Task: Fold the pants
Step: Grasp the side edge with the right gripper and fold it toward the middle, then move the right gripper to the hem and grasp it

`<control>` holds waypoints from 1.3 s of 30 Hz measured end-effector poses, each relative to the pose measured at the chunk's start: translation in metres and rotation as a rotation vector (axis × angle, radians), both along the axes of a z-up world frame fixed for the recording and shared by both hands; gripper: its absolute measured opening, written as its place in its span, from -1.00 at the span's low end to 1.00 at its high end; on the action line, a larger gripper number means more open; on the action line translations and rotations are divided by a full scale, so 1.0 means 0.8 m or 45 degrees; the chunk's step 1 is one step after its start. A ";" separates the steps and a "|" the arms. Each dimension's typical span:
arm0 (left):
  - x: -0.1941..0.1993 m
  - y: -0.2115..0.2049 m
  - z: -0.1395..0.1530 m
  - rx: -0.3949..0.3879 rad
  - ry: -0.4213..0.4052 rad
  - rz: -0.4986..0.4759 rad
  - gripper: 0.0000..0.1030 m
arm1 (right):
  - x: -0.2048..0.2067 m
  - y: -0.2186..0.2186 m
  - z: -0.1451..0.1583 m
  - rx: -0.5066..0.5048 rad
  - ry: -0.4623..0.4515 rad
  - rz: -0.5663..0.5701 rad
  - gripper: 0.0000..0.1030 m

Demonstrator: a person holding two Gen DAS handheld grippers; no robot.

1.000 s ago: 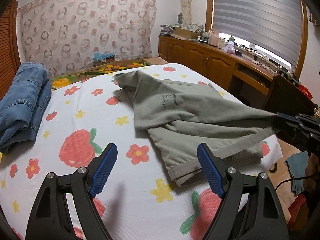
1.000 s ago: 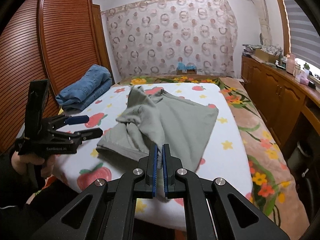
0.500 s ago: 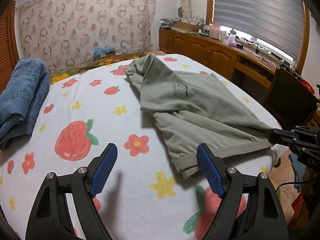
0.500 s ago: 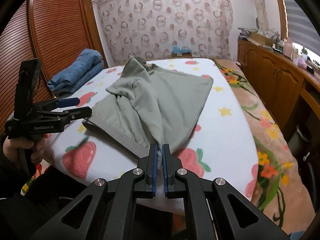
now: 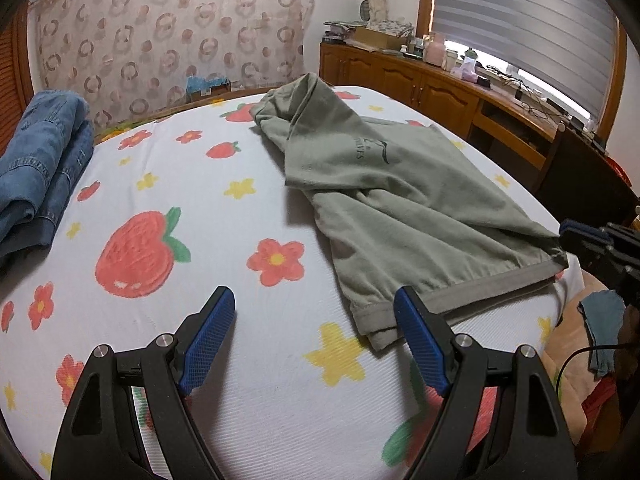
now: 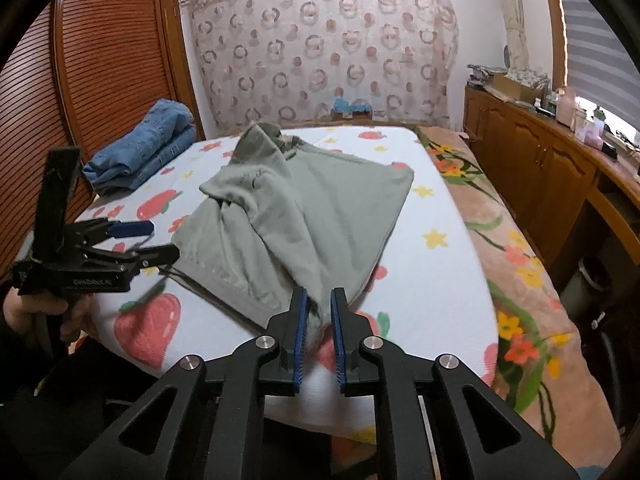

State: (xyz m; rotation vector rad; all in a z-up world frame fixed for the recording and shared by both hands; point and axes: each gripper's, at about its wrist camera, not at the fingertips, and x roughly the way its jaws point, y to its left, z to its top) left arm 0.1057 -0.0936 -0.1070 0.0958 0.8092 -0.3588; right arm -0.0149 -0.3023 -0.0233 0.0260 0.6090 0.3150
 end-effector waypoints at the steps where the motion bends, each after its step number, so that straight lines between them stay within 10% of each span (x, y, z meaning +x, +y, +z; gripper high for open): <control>1: -0.001 0.001 0.001 -0.001 -0.003 0.002 0.60 | 0.000 0.000 0.003 0.003 -0.005 0.000 -0.67; 11: -0.008 0.030 0.025 -0.051 -0.082 0.061 0.60 | 0.030 0.032 0.012 -0.053 -0.059 0.075 -0.26; 39: -0.010 0.096 0.048 -0.112 -0.171 0.182 0.60 | 0.181 0.133 0.019 -0.210 0.111 0.421 -0.25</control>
